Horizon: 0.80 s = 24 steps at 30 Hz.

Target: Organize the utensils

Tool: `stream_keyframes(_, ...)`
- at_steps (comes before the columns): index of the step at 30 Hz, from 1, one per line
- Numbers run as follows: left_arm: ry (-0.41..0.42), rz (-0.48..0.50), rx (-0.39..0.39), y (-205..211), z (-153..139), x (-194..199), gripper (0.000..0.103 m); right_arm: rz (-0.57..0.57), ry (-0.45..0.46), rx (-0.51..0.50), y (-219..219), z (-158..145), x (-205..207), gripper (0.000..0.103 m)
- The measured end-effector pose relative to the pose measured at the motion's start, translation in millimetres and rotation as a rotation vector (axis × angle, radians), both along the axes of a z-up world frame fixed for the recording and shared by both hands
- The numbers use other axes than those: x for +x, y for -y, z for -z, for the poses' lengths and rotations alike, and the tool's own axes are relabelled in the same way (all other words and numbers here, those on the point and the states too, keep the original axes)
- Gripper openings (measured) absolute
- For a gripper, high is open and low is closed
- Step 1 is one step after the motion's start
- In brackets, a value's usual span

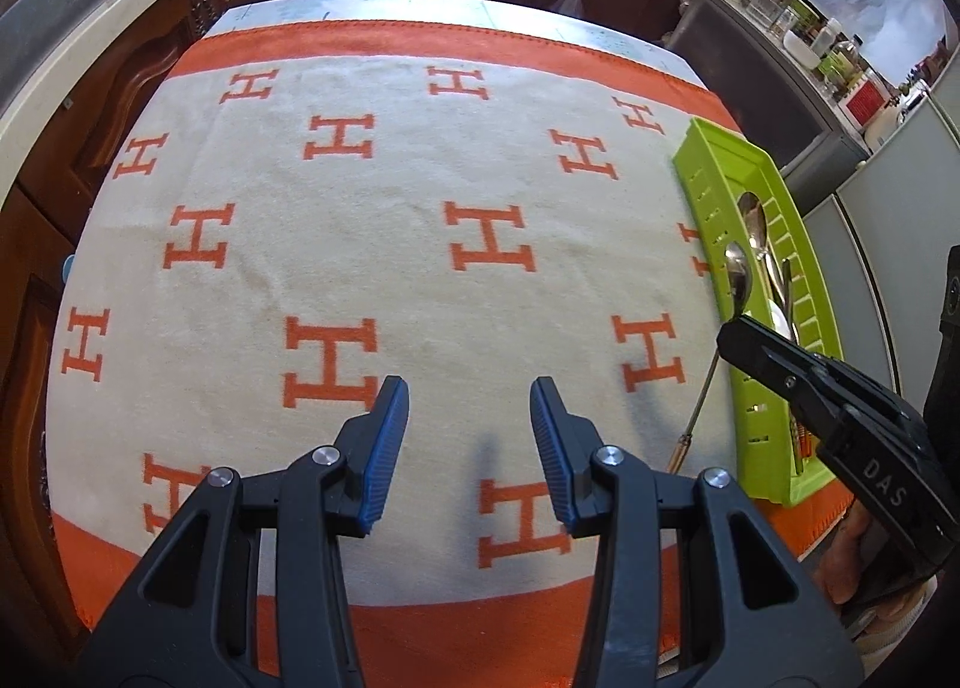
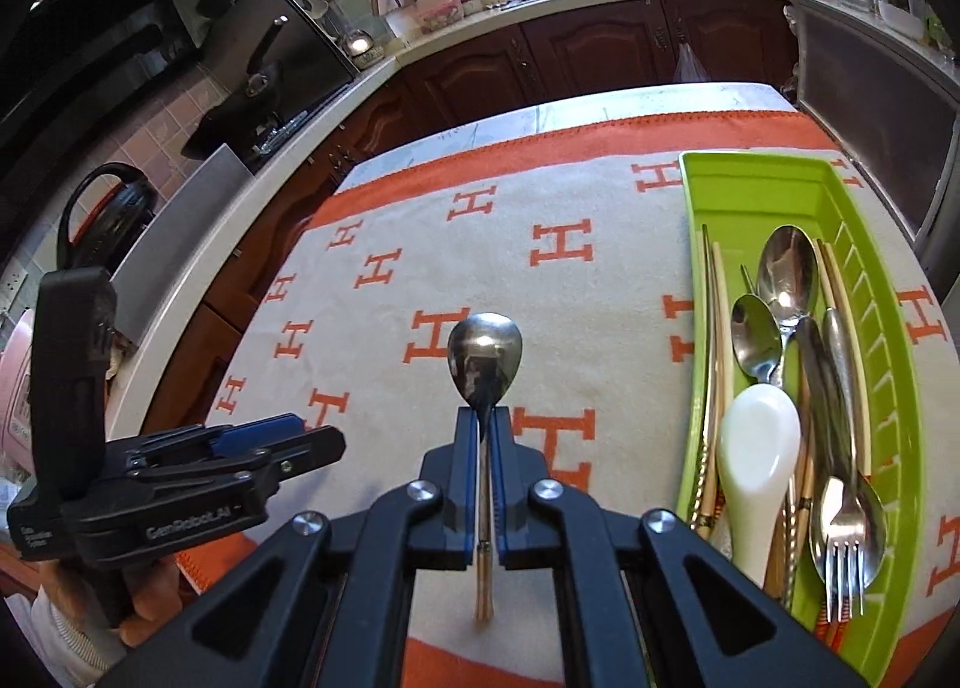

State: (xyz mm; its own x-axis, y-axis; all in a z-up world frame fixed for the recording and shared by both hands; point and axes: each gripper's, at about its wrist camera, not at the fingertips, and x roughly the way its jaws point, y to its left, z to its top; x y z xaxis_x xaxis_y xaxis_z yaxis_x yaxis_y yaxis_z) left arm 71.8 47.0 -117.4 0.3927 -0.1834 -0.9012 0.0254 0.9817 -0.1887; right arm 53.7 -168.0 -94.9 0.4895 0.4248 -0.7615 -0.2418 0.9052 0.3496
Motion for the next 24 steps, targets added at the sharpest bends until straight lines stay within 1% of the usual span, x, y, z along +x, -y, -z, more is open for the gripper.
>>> stream_keyframes(2, 0.003, 0.016, 0.002, 7, -1, 0, 0.039, -0.006, 0.010, 0.006, 1, -2, -4, 0.003)
stream_keyframes(4, 0.004, 0.048, -0.021, 14, 0, 0, 0.039, -0.010, 0.015, 0.009, 2, -3, -5, 0.003)
stream_keyframes(9, -0.018, 0.148, -0.163, 27, 3, -2, 0.039, -0.004, 0.012, 0.018, 6, -2, -5, 0.003)
stream_keyframes(10, -0.018, 0.166, -0.174, 30, 3, -3, 0.039, -0.002, 0.010, 0.022, 6, -2, -4, 0.000)
stream_keyframes(11, -0.015, 0.184, -0.180, 32, 3, -4, 0.039, -0.002, 0.008, 0.026, 7, -1, -4, 0.000)
stream_keyframes(13, -0.004, 0.226, -0.176, 40, 2, -7, 0.040, -0.001, 0.005, 0.037, 8, -1, -3, 0.000)
stream_keyframes(17, -0.001, 0.281, -0.121, 57, 8, -5, 0.043, -0.006, -0.005, 0.039, 8, 2, -1, 0.000)
stream_keyframes(19, -0.021, 0.282, -0.103, 62, 14, -1, 0.043, -0.005, -0.010, 0.037, 7, 4, -1, 0.000)
stream_keyframes(21, -0.042, 0.275, -0.101, 65, 19, 3, 0.043, -0.007, -0.008, 0.036, 7, 4, -2, 0.000)
stream_keyframes(24, -0.050, 0.272, -0.091, 68, 23, 6, 0.043, -0.002, 0.001, 0.027, 8, 3, -2, 0.000)
